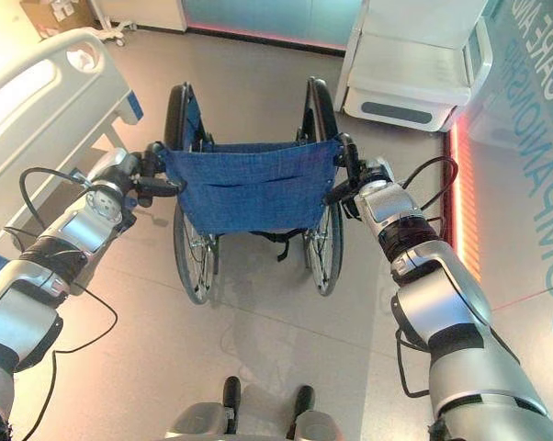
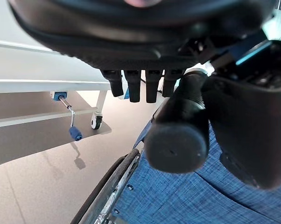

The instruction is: Push the wheelchair next to the bed

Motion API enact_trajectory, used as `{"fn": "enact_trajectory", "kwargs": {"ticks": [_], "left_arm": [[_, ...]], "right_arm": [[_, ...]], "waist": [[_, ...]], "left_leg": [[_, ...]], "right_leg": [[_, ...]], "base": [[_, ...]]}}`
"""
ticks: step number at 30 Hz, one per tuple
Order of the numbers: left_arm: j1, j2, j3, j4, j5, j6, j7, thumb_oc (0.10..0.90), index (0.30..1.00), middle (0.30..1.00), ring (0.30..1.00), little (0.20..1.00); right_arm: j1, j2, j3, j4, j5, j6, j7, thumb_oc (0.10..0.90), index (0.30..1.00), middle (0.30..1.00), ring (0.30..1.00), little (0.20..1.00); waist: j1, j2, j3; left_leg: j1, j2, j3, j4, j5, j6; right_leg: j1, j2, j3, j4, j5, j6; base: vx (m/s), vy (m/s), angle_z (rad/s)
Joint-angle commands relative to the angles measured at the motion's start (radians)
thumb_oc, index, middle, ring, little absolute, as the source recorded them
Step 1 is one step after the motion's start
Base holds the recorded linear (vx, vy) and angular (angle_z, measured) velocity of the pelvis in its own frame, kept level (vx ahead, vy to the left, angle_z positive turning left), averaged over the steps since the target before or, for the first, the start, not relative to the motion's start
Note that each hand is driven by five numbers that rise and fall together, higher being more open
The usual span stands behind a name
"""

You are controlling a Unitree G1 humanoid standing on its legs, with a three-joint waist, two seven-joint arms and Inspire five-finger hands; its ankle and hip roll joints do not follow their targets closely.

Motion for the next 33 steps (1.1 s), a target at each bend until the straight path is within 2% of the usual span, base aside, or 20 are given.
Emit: {"fn": "enact_trajectory", "kwargs": {"ticks": [1, 8, 14, 17, 19, 22, 27, 33], "left_arm": [[-0.12, -0.025, -0.044, 0.069, 0.028, -0.058, 0.028, 0.8, 0.9, 0.9, 0.9, 0.9], [-0.071, -0.054, -0.022, 0.067, 0.055, -0.069, 0.043, 0.8, 0.9, 0.9, 0.9, 0.9], [-0.058, -0.064, -0.012, 0.06, 0.067, -0.065, 0.049, 0.8, 0.9, 0.9, 0.9, 0.9], [-0.051, -0.071, -0.007, 0.057, 0.066, -0.065, 0.057, 0.8, 0.9, 0.9, 0.9, 0.9], [-0.044, -0.076, -0.005, 0.056, 0.066, -0.071, 0.064, 0.8, 0.9, 0.9, 0.9, 0.9], [-0.039, -0.077, -0.004, 0.054, 0.067, -0.086, 0.062, 0.8, 0.9, 0.9, 0.9, 0.9], [-0.052, -0.075, -0.015, 0.056, 0.057, -0.089, 0.061, 0.8, 0.9, 0.9, 0.9, 0.9], [-0.069, -0.075, -0.029, 0.07, 0.04, -0.106, 0.068, 0.8, 0.9, 0.9, 0.9, 0.9]], "right_arm": [[-0.137, -0.046, 0.06, -0.059, 0.023, -0.173, -0.122, 0.8, 0.9, 0.9, 0.9, 0.9], [-0.105, -0.039, 0.038, -0.132, -0.008, -0.23, -0.182, 0.8, 0.9, 0.9, 0.9, 0.9], [-0.099, -0.04, 0.031, -0.16, -0.036, -0.227, -0.199, 0.8, 0.9, 0.9, 0.9, 0.9], [-0.096, -0.037, 0.036, -0.162, -0.053, -0.179, -0.166, 0.8, 0.9, 0.9, 0.9, 0.9], [-0.093, -0.036, 0.045, -0.142, -0.08, -0.112, -0.104, 0.8, 0.9, 0.9, 0.9, 0.9], [-0.082, -0.037, 0.055, -0.091, -0.11, -0.064, -0.036, 0.8, 0.9, 0.9, 0.9, 0.9], [-0.076, -0.031, 0.062, -0.018, -0.129, -0.028, 0.011, 0.8, 0.9, 0.9, 0.9, 0.9], [-0.083, -0.028, 0.064, 0.046, -0.123, -0.016, 0.008, 0.8, 0.9, 0.9, 0.9, 0.9]], "waist": [[-0.006, -0.002, -0.022], [-0.009, 0.002, -0.032], [-0.008, 0.002, -0.032], [-0.009, 0.0, -0.032], [-0.008, -0.001, -0.034], [-0.004, -0.001, -0.037], [-0.001, 0.0, -0.031], [0.001, 0.0, -0.023]], "left_leg": [[-0.041, -0.016, 0.027, 0.085, -0.12, 0.006], [-0.032, -0.021, 0.026, 0.084, -0.121, 0.007], [-0.034, -0.022, 0.026, 0.092, -0.125, 0.009], [-0.036, -0.023, 0.026, 0.096, -0.126, 0.008], [-0.035, -0.023, 0.026, 0.093, -0.124, 0.009], [-0.034, -0.022, 0.026, 0.09, -0.123, 0.01], [-0.035, -0.019, 0.026, 0.092, -0.122, 0.012], [-0.037, -0.019, 0.027, 0.091, -0.122, 0.014]], "right_leg": [[-0.048, -0.006, 0.012, 0.126, -0.097, -0.043], [-0.039, -0.006, 0.01, 0.124, -0.097, -0.044], [-0.038, -0.007, 0.009, 0.129, -0.1, -0.045], [-0.04, -0.008, 0.01, 0.132, -0.1, -0.044], [-0.042, -0.008, 0.008, 0.132, -0.099, -0.043], [-0.042, -0.009, 0.004, 0.133, -0.099, -0.044], [-0.045, -0.012, 0.003, 0.14, -0.102, -0.046], [-0.047, -0.013, 0.004, 0.142, -0.101, -0.046]], "base": [[0.0, 0.0, 0.0], [0.03, 0.013, 0.0], [0.01, 0.002, 0.0], [0.0, 0.0, 0.0], [0.0, 0.0, 0.0], [0.0, 0.0, 0.0], [0.0, 0.0, 0.0], [0.0, -0.001, 0.01]]}}
